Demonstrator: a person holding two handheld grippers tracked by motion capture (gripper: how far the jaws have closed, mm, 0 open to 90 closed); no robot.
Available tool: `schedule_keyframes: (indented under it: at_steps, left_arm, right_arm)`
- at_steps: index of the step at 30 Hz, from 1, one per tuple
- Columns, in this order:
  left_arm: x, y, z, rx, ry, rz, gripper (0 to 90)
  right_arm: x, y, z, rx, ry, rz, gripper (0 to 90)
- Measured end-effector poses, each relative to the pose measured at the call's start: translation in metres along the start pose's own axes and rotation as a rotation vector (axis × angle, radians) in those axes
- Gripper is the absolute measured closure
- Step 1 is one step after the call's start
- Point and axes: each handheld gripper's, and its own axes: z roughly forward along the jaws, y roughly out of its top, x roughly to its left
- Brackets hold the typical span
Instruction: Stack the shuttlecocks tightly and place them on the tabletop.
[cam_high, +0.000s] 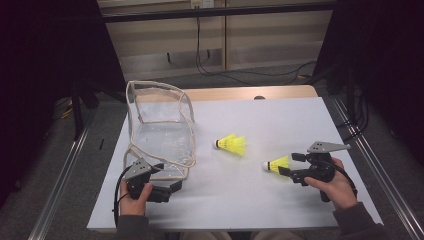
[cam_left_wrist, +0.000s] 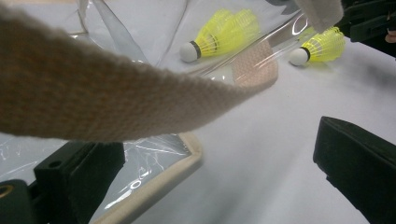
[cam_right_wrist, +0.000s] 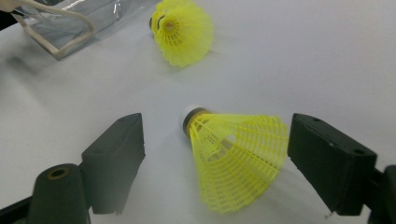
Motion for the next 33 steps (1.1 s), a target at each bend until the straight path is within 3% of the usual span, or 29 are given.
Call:
schedule_keyframes:
  at_steps: [12,21,33]
  left_arm:
    - [0.000,0.000,0.000,0.000,0.000,0.000,1.9]
    - [0.000,0.000,0.000,-0.003,0.001,0.003,1.9]
    - [0.000,0.000,0.000,-0.003,0.001,0.002,1.9]
  right_arm:
    - [0.002,-0.008,0.008,0.024,0.003,-0.005,10.2]
    - [0.004,-0.012,0.013,0.054,0.000,-0.024,14.7]
    - [0.005,-0.015,0.016,0.069,0.007,-0.030,28.8]
